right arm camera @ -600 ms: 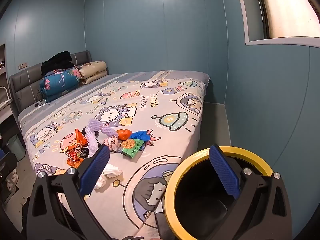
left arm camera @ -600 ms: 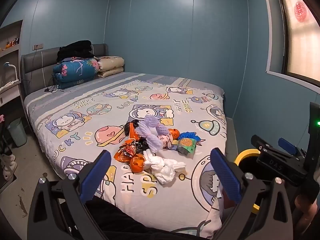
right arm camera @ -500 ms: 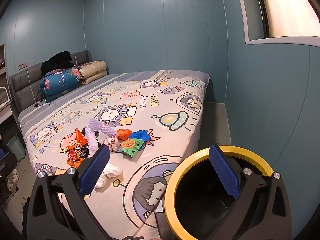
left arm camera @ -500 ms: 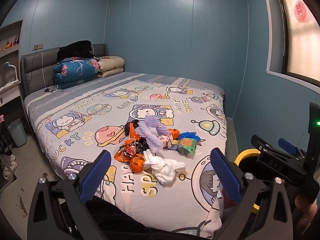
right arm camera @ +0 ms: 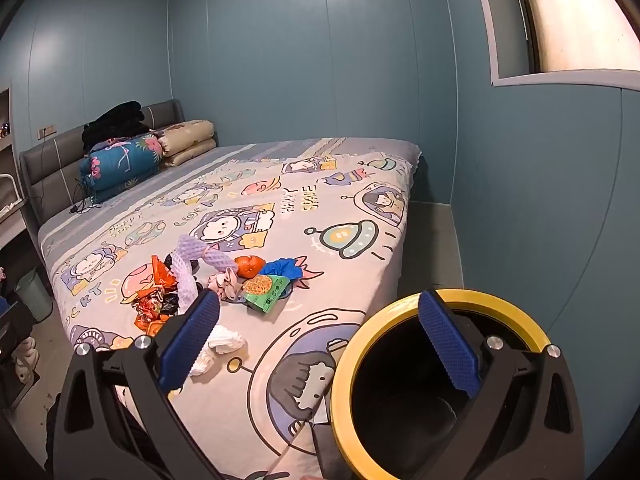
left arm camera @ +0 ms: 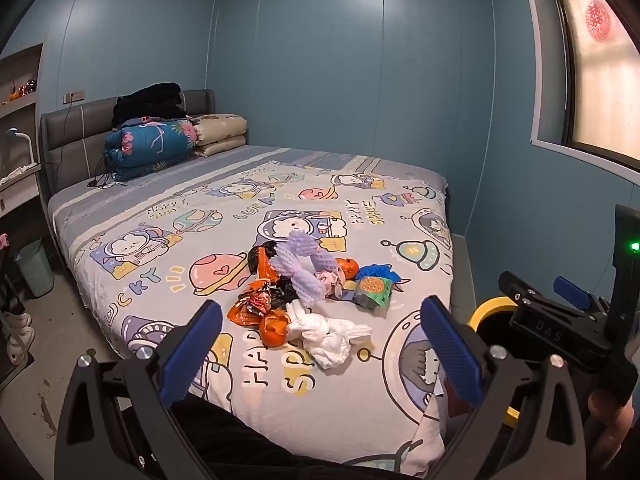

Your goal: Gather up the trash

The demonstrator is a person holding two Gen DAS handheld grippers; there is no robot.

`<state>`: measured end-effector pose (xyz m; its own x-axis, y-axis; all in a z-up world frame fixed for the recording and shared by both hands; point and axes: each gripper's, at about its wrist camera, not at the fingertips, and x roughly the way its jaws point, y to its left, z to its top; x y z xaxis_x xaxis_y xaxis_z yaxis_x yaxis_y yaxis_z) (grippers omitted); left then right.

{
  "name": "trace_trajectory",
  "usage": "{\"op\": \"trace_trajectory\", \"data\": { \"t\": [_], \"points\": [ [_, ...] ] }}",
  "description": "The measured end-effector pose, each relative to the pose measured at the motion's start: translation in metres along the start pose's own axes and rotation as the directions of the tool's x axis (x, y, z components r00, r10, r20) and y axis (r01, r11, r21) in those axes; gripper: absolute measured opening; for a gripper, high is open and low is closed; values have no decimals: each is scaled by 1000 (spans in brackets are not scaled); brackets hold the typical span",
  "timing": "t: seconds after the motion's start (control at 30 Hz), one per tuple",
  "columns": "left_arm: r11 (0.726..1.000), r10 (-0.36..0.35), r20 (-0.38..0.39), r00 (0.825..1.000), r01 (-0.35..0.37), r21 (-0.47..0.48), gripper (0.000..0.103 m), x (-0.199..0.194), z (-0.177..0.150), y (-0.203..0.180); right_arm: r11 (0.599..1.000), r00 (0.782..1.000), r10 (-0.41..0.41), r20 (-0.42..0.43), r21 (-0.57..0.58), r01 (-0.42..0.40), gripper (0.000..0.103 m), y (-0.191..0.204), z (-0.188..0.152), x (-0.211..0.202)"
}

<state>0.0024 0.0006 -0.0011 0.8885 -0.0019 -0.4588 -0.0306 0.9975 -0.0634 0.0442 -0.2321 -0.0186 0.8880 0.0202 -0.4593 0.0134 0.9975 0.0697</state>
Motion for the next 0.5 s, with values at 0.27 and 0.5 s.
{"op": "trace_trajectory", "data": {
  "t": [0.27, 0.5],
  "points": [
    [1000, -1, -7, 1000, 1, -2, 96, -2, 0, -1, 1000, 1000, -2, -3, 3, 2, 95, 2, -2, 0],
    [1000, -1, -8, 1000, 1, -2, 96, -3, 0, -1, 1000, 1000, 1, -9, 7, -1, 95, 1, -8, 5]
  ]
}}
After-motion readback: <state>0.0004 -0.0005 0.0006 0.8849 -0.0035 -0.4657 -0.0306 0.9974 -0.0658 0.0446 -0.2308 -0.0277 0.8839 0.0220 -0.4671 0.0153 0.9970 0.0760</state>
